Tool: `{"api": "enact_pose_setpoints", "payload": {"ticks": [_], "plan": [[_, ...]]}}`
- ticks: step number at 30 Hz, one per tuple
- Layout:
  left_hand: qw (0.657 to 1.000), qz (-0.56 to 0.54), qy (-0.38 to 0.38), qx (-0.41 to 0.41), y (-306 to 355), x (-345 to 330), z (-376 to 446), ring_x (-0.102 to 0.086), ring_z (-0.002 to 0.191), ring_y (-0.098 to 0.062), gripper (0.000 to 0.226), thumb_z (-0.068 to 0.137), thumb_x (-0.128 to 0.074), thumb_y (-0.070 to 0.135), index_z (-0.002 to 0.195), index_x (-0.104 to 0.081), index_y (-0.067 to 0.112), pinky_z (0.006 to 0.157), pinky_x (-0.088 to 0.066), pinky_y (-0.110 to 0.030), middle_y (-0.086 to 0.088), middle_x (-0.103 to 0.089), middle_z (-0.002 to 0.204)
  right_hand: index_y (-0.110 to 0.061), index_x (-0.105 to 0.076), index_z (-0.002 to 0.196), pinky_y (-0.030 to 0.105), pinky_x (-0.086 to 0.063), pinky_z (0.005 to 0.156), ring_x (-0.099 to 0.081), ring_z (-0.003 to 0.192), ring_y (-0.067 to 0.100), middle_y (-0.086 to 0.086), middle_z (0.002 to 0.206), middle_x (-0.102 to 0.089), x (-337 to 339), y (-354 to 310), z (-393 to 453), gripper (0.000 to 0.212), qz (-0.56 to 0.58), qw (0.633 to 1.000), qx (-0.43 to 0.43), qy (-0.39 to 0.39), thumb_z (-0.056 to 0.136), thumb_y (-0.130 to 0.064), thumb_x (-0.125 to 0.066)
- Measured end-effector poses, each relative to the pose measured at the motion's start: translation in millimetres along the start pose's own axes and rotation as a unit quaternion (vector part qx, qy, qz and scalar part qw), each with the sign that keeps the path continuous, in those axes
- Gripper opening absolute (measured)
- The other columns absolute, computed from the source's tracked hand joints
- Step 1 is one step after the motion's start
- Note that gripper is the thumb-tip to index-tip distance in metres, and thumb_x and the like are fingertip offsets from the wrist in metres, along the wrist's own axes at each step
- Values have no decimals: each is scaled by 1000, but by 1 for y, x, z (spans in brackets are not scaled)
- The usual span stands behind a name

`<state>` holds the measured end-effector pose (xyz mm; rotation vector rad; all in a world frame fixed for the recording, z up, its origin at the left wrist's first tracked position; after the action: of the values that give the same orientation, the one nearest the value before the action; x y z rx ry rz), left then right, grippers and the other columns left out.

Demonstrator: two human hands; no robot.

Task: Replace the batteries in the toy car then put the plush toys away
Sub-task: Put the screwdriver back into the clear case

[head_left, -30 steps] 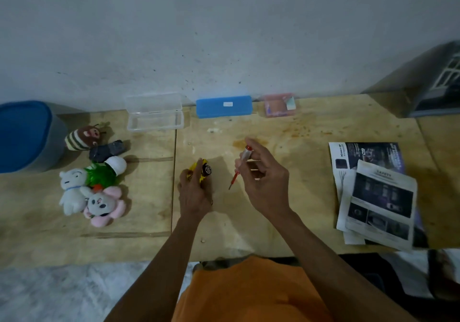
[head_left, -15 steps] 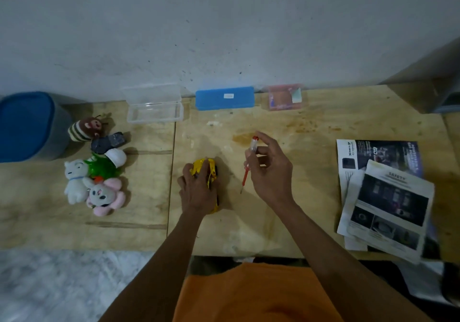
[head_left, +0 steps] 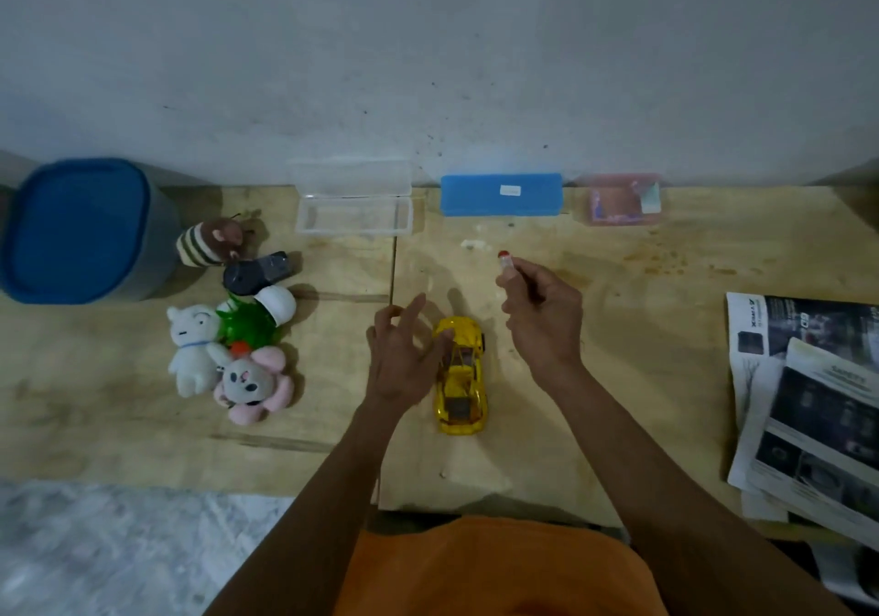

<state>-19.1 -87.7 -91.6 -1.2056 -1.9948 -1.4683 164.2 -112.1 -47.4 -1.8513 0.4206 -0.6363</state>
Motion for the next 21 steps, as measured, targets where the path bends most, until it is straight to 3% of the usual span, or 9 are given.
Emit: {"api": "enact_pose_setpoints", "payload": {"ticks": [3,5,7,11,13,16,21], "plan": [[999,-14,22,-47,-18,41,30,-43,127,-35,63,91,-62,46,146,-49,19,105,-37,-43,-20,-48,135,-31,-73,100,44,-59,75,-63,69,8,-7,83,-73,-44,-8,3,13,-15,1000,-13,-12,97,-37,-62],[997,-5,47,-64,-34,70,57,-50,122,-37,64,89,-57,49,142,-53,13,101,-41,-44,-22,-55,128,-26,-74,103,31,-58,73,-63,71,3,-10,84,-72,-75,-15,4,18,-49,999,6,-21,97,-38,-61],[995,9,70,-76,-48,100,86,-50,120,-40,65,89,-54,50,141,-53,10,100,-42,-44,-23,-56,128,-23,-74,108,13,-50,70,-63,74,1,-12,87,-69,-106,-24,9,19,-98,994,42,-33,97,-33,-63],[993,44,79,-82,-70,153,140,-42,125,-38,58,91,-66,29,144,-48,12,104,-41,-48,-20,-51,135,-17,-74,112,8,-45,70,-59,72,8,1,88,-66,-165,-36,36,21,-202,963,166,-69,91,-16,-71],[991,68,71,-86,-77,166,161,-43,126,-40,59,91,-68,27,143,-48,9,105,-40,-49,-22,-52,136,-13,-74,108,13,-50,76,-61,75,12,6,90,-69,-191,-39,55,20,-247,942,201,-104,88,-12,-73],[992,92,28,-81,-81,171,184,-43,128,-43,64,92,-69,31,147,-44,9,103,-40,-50,-23,-46,141,-9,-74,104,38,-55,78,-64,83,23,10,94,-69,-223,-42,79,17,-305,914,227,-142,87,-8,-72],[989,115,-8,-90,-88,163,201,-51,122,-40,59,94,-67,30,144,-47,8,93,-49,-49,-20,-52,135,-4,-75,105,34,-48,78,-60,96,30,13,101,-66,-254,-30,99,18,-395,854,281,-187,90,-8,-67]]}}
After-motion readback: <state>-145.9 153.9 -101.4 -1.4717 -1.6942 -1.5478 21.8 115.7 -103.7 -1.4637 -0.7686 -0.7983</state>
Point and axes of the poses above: each hand's wrist, its own z-axis towards the middle knuckle, its own x-axis out of the back of the hand, y = z × x, the point moved 1 cm from there along z, towards the middle knuckle
